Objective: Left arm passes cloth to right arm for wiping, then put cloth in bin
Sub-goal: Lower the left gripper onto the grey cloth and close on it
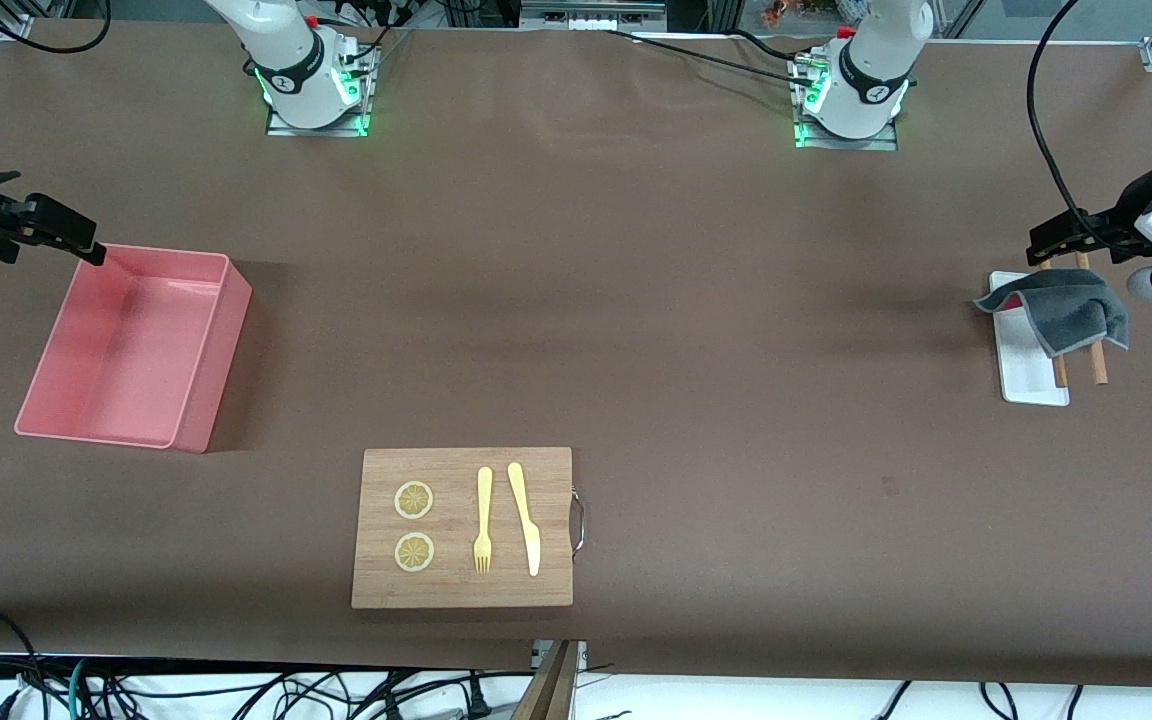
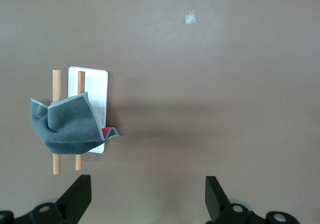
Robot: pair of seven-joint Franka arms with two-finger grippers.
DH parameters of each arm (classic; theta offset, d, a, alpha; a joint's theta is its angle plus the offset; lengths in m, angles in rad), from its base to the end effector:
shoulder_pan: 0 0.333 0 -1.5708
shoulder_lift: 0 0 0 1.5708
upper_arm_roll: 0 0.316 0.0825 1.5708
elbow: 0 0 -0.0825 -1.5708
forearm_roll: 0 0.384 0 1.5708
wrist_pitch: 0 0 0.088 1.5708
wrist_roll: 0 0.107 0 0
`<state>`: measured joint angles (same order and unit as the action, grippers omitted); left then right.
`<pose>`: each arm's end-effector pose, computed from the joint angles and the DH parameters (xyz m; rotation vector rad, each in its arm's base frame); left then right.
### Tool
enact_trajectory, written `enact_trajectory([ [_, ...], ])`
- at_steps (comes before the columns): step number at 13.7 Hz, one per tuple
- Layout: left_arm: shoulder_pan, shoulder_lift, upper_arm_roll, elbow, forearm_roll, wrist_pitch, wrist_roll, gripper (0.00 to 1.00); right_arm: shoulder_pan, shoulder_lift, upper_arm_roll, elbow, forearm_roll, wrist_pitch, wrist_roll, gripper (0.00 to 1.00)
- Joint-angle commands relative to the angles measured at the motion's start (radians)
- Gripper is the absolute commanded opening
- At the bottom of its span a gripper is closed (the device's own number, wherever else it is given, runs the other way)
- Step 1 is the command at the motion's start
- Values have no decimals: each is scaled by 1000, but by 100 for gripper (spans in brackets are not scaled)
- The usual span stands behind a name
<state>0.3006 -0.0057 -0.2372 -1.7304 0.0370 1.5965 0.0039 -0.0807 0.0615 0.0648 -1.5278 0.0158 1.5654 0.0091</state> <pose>0.5451 0.0382 0.5547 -3.1000 -0.0872 0.2012 0.5725 -0.0086 0.6097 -3.1213 0.0393 0.0370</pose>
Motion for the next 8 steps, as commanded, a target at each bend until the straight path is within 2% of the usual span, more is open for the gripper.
enact_trajectory([
  [1,6,33,-2,31,-8,-9,5,100,-2,15,0,32,15,-7,-4,100],
  [3,23,129,10,64,29,32,8,100,-2,15,0,31,15,-7,-4,100],
  [5,101,241,9,104,41,77,109,100,-2,15,0,32,15,-7,-4,100],
  [8,153,335,15,107,60,148,250,100,-2,15,0,31,15,-7,-4,100],
])
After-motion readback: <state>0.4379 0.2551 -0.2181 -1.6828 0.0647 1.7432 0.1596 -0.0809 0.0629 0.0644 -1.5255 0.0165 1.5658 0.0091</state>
